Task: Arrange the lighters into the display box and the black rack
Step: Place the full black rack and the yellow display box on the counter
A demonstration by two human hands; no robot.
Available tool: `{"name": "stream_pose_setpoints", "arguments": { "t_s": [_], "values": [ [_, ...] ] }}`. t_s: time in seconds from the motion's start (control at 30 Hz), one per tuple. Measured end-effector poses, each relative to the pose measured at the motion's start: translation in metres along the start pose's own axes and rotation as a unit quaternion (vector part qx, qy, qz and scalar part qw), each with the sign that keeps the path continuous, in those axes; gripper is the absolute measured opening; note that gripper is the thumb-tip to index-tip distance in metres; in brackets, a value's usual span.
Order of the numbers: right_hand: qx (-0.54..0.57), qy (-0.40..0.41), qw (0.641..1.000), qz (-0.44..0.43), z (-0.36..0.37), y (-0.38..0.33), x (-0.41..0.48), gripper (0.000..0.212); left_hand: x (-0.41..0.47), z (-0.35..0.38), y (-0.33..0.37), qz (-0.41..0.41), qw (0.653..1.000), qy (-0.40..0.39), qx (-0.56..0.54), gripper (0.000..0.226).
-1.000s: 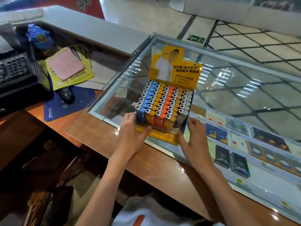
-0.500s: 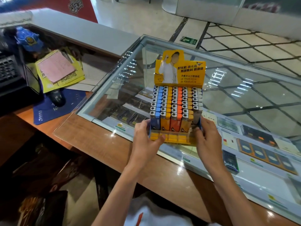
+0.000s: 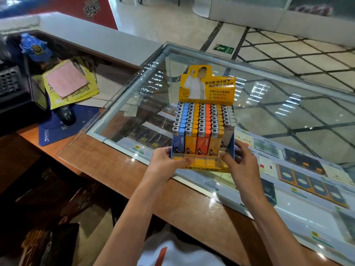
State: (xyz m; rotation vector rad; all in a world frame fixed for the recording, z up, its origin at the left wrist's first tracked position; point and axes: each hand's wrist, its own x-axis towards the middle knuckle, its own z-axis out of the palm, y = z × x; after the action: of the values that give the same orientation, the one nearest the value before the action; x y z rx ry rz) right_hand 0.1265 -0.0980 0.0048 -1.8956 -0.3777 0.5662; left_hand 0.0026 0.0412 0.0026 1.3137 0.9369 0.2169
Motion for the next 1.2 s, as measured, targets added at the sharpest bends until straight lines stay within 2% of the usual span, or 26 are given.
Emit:
{"name": "stream_pose_setpoints", "arguments": {
  "t_s": [0.13,0.2,0.27,0.4,0.5,0.67,0.83,0.97,1.2],
  "values": [
    [0.006,-0.031,0.998,0.061,-0.001,0.000,0.001,0.049,0.003,0.002,0.001,-0.014,0.999,-0.047,-0.016,0.029],
    [0.020,-0.048,0.996,0.079,-0.002,-0.001,0.002,0.046,0.001,0.001,0.001,-0.024,0.997,-0.070,-0.038,0.040],
    [0.062,-0.079,0.990,0.097,-0.002,-0.003,0.001,0.033,0.001,-0.001,0.003,-0.025,0.993,-0.100,-0.060,0.047],
    [0.196,-0.155,0.959,0.135,0.002,-0.006,-0.003,0.009,0.002,-0.007,0.007,-0.038,0.981,-0.148,-0.117,0.042],
    [0.254,-0.168,0.939,0.162,0.002,-0.006,-0.003,0.015,0.003,-0.007,0.004,-0.038,0.976,-0.168,-0.135,0.041],
    [0.245,-0.186,0.943,0.127,0.004,0.001,-0.004,0.020,0.003,-0.008,-0.003,-0.026,0.971,-0.177,-0.157,0.051],
    [0.239,-0.195,0.947,0.093,0.006,0.008,-0.011,0.032,0.002,-0.014,-0.011,-0.014,0.962,-0.205,-0.178,0.049],
    [0.248,-0.186,0.948,0.074,0.001,0.013,-0.017,0.040,-0.002,-0.012,-0.016,-0.001,0.961,-0.209,-0.181,0.055],
    [0.255,-0.140,0.956,0.021,-0.020,0.020,-0.033,0.042,-0.014,0.009,-0.012,0.055,0.967,-0.214,-0.130,0.062]
  ]
}}
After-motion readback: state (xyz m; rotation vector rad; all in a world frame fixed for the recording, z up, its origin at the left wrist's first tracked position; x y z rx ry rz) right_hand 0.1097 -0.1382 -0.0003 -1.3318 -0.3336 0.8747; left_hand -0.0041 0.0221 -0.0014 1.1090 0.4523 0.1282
